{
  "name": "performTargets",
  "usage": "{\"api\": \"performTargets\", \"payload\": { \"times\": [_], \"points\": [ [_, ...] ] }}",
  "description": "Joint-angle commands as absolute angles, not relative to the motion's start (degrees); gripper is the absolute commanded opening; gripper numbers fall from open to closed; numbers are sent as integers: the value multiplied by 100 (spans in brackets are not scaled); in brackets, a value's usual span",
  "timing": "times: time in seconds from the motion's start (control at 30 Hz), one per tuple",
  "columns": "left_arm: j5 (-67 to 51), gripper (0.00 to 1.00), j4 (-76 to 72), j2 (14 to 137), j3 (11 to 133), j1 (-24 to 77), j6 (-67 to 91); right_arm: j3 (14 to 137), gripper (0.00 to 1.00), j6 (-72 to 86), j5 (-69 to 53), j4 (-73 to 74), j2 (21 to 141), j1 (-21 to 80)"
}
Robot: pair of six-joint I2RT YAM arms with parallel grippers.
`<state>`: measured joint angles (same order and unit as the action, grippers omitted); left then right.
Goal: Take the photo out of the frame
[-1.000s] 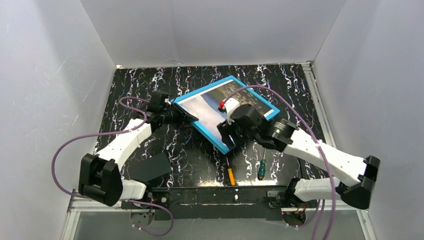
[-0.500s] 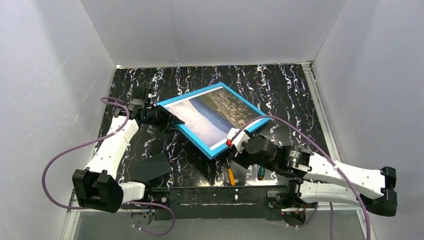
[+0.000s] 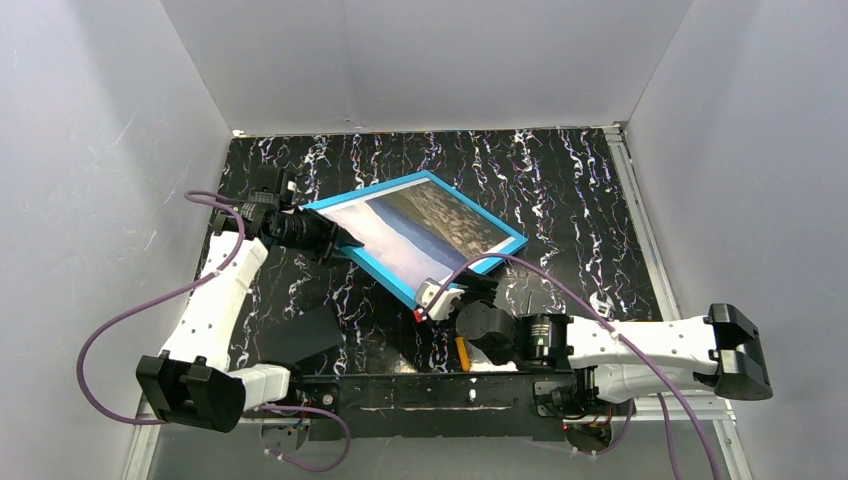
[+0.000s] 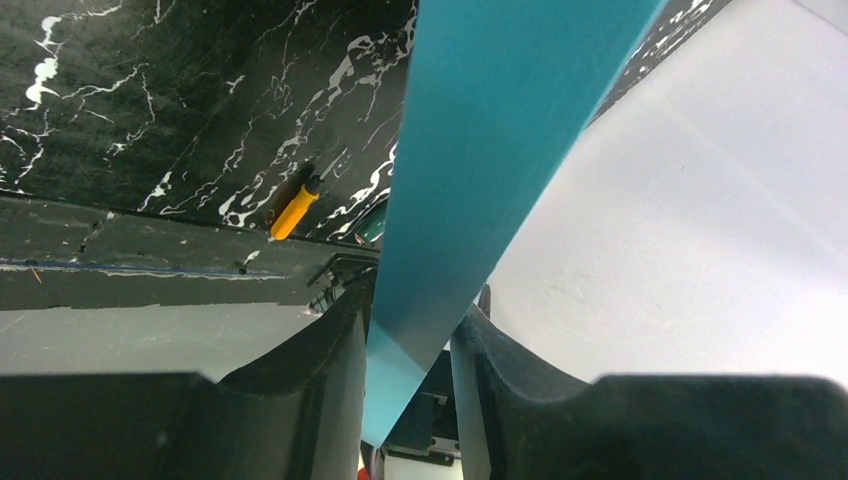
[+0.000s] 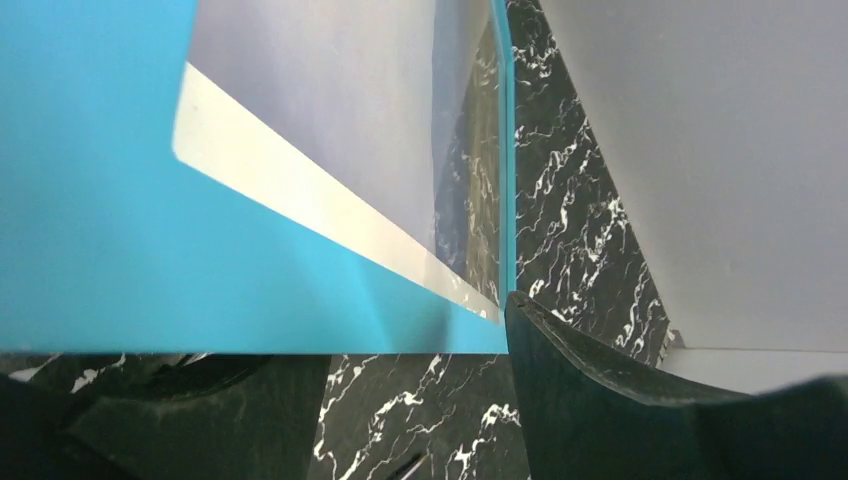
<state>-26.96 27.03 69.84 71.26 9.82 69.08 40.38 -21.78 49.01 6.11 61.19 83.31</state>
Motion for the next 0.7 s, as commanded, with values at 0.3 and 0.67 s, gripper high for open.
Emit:
{"api": "performTargets", "payload": {
  "times": [0.3,0.67],
  "points": [
    [-2681,0,3902,6881,7477,923,7673,3987,53,-3787,5329,-2242,6628,8481],
    [-2717,15,3427,6788,7408,923,7843,4106,1,-4059,5362,-2670,6714,8464]
  ]
}}
